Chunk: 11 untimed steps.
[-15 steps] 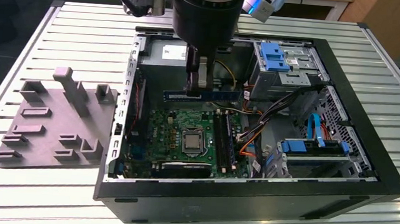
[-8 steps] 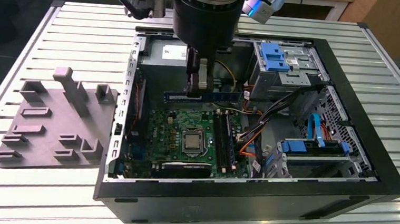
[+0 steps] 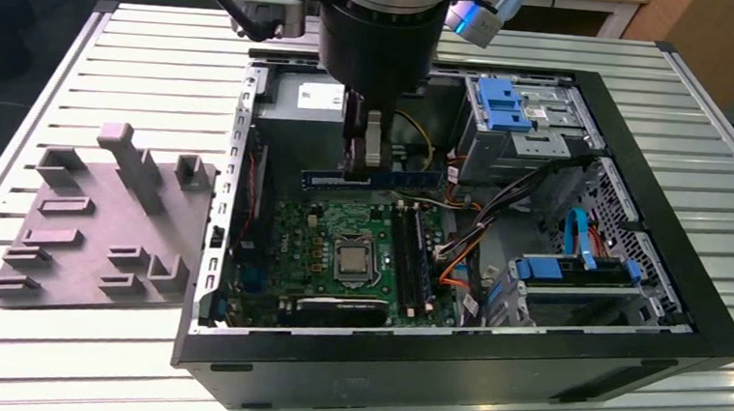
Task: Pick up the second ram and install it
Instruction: 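Pick up the second ram and move it above second insertion slot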
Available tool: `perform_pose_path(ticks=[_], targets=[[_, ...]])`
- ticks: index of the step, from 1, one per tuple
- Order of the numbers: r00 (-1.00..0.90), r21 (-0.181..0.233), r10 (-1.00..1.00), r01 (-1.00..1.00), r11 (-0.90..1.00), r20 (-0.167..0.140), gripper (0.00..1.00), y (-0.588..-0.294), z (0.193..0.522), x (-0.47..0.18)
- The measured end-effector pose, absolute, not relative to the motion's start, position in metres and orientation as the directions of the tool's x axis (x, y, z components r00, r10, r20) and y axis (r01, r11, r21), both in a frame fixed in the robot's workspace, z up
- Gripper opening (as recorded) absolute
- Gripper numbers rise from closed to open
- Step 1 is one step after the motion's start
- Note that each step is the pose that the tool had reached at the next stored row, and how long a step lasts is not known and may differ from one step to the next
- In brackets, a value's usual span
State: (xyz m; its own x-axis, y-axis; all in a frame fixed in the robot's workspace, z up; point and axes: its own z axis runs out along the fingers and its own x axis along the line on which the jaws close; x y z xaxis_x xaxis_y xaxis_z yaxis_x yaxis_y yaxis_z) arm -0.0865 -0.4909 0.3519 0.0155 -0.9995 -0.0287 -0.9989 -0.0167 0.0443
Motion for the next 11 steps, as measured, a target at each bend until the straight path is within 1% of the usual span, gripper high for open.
perform_pose_path(ticks=[11], targets=[[0.015,0.044,-0.999,-0.999,-0.017,-0.029,0.12,-0.4899,0.3476,-0.085]])
